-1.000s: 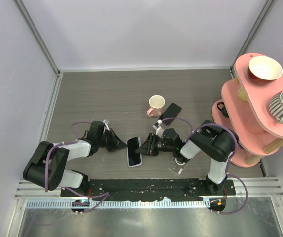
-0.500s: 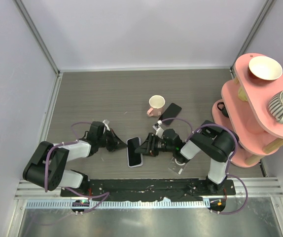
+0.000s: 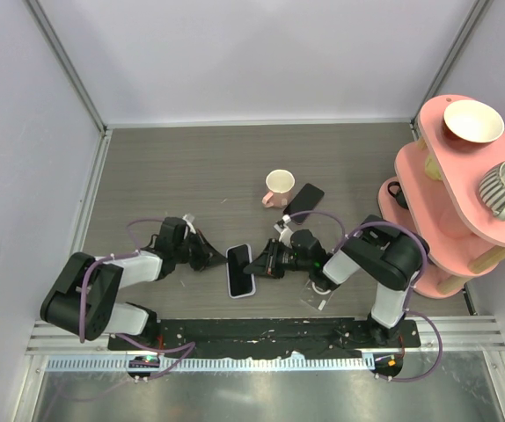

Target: Put the phone into the phone case

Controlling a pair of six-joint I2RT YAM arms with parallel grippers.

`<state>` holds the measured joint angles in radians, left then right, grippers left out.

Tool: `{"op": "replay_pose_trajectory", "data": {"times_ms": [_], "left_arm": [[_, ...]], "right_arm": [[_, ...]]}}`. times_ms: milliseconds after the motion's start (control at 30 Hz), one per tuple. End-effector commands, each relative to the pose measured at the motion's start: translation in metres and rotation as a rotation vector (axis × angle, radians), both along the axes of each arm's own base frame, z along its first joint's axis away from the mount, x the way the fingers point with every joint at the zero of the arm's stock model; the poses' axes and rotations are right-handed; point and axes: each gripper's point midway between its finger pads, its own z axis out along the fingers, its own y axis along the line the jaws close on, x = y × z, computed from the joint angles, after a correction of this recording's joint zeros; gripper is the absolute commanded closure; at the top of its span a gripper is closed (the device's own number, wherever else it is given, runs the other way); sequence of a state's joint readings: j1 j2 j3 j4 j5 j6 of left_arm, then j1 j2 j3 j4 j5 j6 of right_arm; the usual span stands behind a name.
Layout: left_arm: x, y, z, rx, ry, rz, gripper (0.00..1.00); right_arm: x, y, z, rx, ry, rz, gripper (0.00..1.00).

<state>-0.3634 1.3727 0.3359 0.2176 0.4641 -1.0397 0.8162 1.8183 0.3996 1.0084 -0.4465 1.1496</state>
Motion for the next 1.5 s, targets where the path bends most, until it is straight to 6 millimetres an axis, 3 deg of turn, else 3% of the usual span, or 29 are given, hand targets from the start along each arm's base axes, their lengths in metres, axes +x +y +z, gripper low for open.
{"op": "replay_pose_trajectory", "data": {"times_ms": [0,133,167,200,233,367,667,900,1100,1300,1333,1400,1433,1467], "left_arm": [[-0.026,0.012,-0.02,0.084,0.107,-0.021,0.96],[-0.008,0.009,0.017,0.12,0.025,-0.071,0.71],[-0.003,0.01,0.026,0.133,0.001,-0.073,0.58],[0.008,0.011,0.042,0.152,-0.051,-0.067,0.53],[0.006,0.015,0.048,0.175,-0.05,-0.067,0.48],[0.013,0.019,0.1,0.166,-0.245,-0.071,0.31],[-0.026,-0.021,0.174,-0.237,-0.516,-0.264,0.29],[-0.044,-0.031,0.201,-0.443,-0.568,-0.307,0.29],[-0.056,-0.044,0.202,-0.52,-0.573,-0.355,0.34],[-0.064,-0.054,0.204,-0.528,-0.584,-0.385,0.61],[-0.064,-0.054,0.205,-0.529,-0.587,-0.386,0.73],[-0.066,-0.055,0.208,-0.534,-0.597,-0.395,0.87],[-0.067,-0.055,0.209,-0.536,-0.6,-0.4,0.99],[-0.068,-0.055,0.21,-0.538,-0.607,-0.406,1.0]], "right_arm": [[0.005,0.012,0.049,0.119,-0.14,0.031,0.99],[0.0,0.008,0.057,0.107,-0.19,0.056,0.99],[-0.003,0.007,0.06,0.113,-0.203,0.073,0.99],[-0.005,0.006,0.068,0.125,-0.235,0.087,0.99],[-0.007,0.004,0.071,0.128,-0.247,0.092,0.99],[-0.008,-0.004,0.09,0.144,-0.323,0.073,0.99],[-0.004,-0.018,0.158,0.274,-0.444,-0.022,0.99],[-0.01,-0.024,0.202,0.411,-0.502,-0.045,0.99],[-0.011,-0.023,0.212,0.467,-0.494,-0.046,0.99],[-0.013,-0.023,0.226,0.533,-0.491,-0.048,0.95],[-0.014,-0.023,0.228,0.534,-0.492,-0.043,0.89],[-0.015,-0.022,0.234,0.544,-0.505,-0.026,0.81],[-0.016,-0.022,0.237,0.54,-0.516,-0.024,0.68],[-0.016,-0.022,0.239,0.537,-0.522,-0.023,0.59]]}}
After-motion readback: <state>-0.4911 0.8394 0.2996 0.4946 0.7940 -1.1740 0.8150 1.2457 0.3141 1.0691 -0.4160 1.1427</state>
